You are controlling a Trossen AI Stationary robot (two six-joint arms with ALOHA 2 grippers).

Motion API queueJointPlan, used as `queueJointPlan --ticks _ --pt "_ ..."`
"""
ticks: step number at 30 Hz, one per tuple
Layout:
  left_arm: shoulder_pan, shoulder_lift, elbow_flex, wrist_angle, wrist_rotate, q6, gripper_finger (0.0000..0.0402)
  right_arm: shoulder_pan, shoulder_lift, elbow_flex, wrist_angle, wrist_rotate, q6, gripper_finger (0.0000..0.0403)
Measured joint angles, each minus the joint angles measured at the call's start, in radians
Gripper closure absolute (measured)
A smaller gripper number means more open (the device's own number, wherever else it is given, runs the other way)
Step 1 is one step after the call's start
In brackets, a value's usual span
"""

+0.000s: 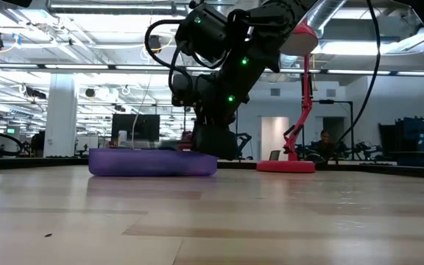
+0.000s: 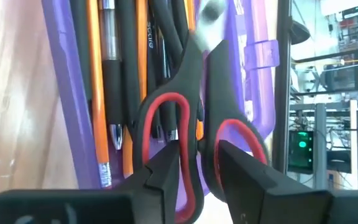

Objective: Pick & place school supplies into a supply box
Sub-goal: Put the black scissors into the purple supply box

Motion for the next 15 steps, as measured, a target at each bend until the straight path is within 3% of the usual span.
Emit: queueJointPlan --ticks 15 --pt "0.0 0.0 0.0 0.0 0.0 0.0 0.0239 0.01 -0.033 0.0 0.0 -0.009 0.0 0.0248"
